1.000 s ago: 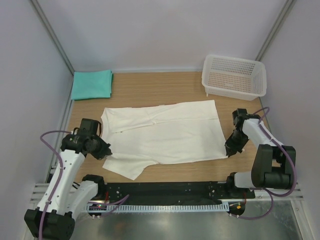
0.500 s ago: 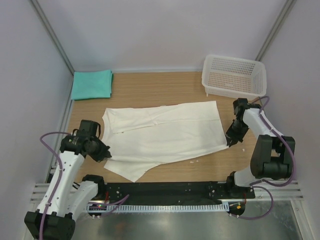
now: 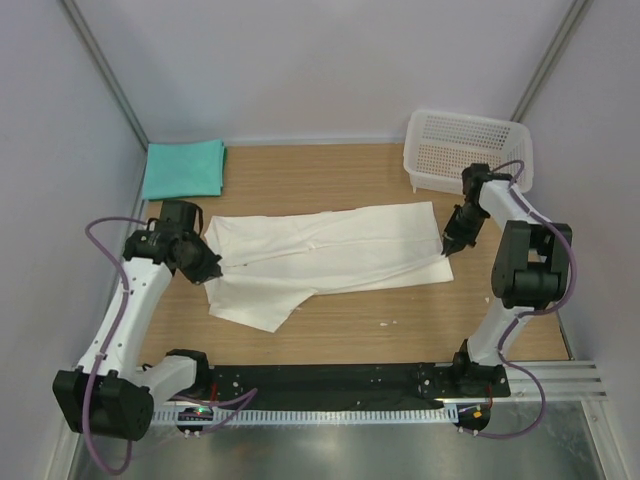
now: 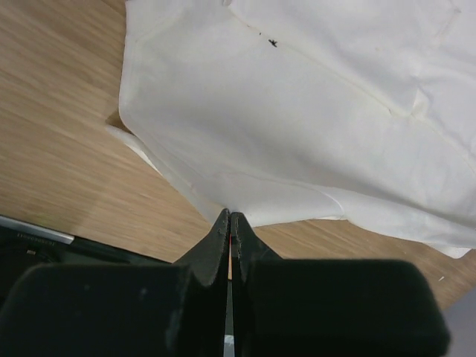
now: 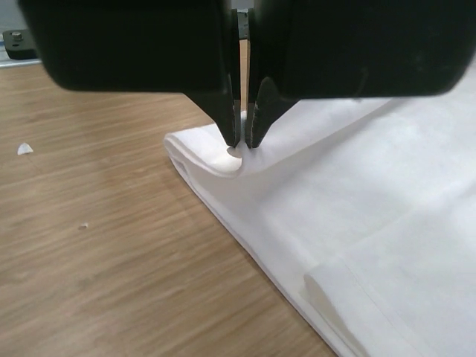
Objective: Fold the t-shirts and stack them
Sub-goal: Fold the tshirt
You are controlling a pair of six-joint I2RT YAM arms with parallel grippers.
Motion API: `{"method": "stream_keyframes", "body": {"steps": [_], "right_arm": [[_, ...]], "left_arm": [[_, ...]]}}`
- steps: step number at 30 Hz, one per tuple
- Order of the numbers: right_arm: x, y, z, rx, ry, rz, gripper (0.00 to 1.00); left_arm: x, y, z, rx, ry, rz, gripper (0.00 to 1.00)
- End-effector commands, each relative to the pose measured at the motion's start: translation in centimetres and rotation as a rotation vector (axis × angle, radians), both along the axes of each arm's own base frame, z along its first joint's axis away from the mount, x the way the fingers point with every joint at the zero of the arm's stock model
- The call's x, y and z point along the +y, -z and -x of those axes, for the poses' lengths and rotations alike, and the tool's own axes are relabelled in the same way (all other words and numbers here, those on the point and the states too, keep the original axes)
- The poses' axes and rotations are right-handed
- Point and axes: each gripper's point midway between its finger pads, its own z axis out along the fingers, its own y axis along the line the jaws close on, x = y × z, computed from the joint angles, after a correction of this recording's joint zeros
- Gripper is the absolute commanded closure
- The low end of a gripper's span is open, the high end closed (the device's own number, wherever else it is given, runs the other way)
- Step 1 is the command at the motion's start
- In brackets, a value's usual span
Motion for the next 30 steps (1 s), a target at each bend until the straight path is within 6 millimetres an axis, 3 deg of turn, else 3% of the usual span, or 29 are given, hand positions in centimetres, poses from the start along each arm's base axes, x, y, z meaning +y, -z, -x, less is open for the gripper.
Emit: {"method": "stream_keyframes", "body": {"steps": [1, 17, 30], "right_arm": [[0.1, -1.1, -2.7, -0.069, -0.033, -0.027, 0.99], [0.0, 0.4, -6.2, -0.082, -0.044, -0.040, 0.99], [-0.6, 2.1, -6.4, -0.067, -0.029, -0.009, 0.99]], "left_arm": [[0.1, -0.9, -2.5, -0.076, 0.018, -0.009, 1.00], [1.5, -0.2, -7.8, -0.083, -0.045, -0.004, 1.00], [1.7, 1.0, -10.3, -0.075, -0.052, 0.022, 1.00]]}}
